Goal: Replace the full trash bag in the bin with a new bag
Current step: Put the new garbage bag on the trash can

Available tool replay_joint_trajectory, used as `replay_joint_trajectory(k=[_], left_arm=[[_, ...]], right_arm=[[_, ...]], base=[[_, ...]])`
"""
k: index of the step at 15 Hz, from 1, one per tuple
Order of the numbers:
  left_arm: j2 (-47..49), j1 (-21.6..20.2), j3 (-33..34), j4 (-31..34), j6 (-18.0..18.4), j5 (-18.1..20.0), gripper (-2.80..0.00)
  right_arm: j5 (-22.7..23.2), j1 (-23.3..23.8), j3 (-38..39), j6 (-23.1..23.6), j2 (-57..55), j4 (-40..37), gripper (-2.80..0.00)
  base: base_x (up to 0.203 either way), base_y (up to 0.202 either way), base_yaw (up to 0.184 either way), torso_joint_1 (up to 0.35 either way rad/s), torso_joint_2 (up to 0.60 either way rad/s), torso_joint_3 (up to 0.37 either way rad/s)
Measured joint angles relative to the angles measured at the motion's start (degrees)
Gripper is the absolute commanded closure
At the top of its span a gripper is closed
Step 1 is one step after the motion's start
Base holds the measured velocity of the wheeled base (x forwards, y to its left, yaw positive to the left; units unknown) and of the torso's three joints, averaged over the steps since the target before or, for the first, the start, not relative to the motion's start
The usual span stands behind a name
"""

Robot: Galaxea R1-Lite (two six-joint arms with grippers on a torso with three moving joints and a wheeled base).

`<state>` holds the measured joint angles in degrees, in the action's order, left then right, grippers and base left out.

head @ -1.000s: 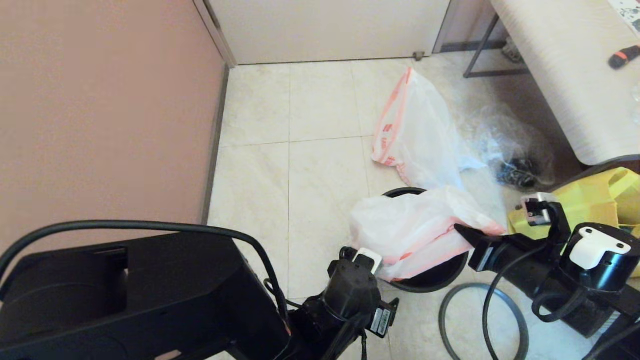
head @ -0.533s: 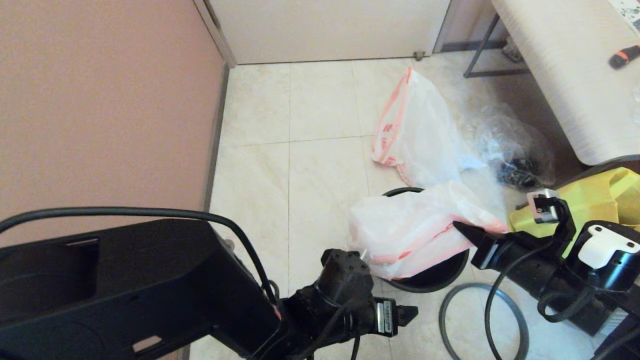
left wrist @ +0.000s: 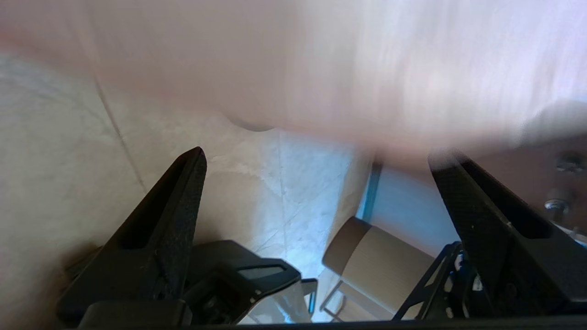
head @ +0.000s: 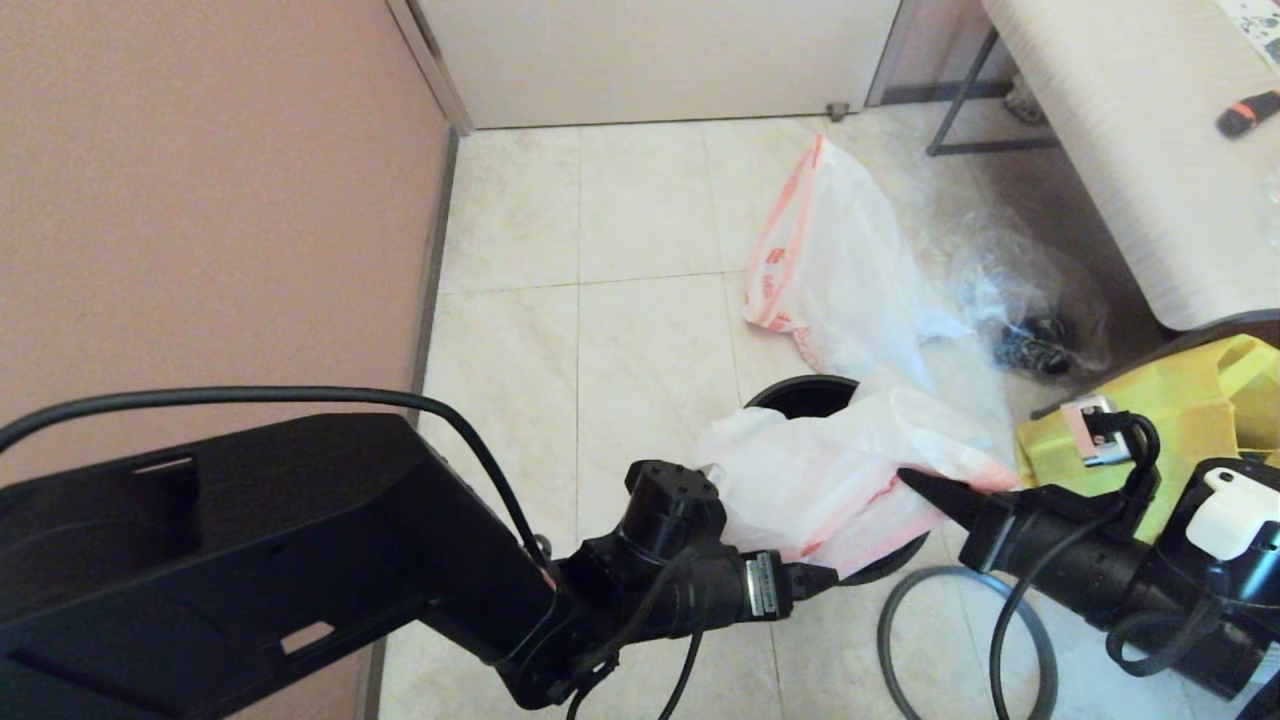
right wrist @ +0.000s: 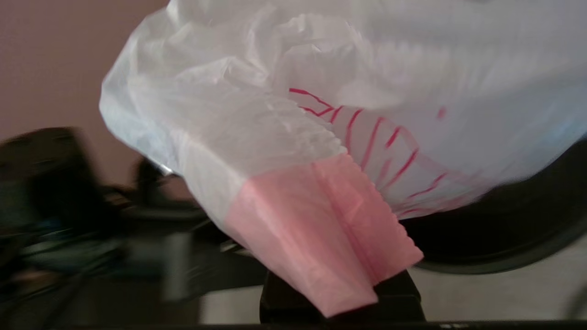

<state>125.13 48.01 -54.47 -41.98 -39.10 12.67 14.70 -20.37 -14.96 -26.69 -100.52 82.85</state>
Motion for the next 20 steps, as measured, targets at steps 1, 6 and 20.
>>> replay_joint_trajectory(k=[1,6,20], left_arm=[[0.2,0.0,-0.4,0.0,-0.1,0.1,-2.8],[0.5,-0.6,-1.5,-0.2,-0.2,-2.7,-2.8],[2.8,-7.9,-30.9,18.7,3.9,-12.4,-2.8]], right_arm=[[2.5,0.0,0.4,-2.2,0.6,0.0,0.0],[6.8,0.0,1.2,-4.4,2.0,0.1,0.0],[6.9,2.9,1.0,0.9,-6.7,1.2,0.0]], base=[[0.0,0.0,0.0,0.0,0.0,0.0],[0.0,0.0,0.0,0.0,0.0,0.0],[0.0,0.0,0.0,0.0,0.0,0.0]])
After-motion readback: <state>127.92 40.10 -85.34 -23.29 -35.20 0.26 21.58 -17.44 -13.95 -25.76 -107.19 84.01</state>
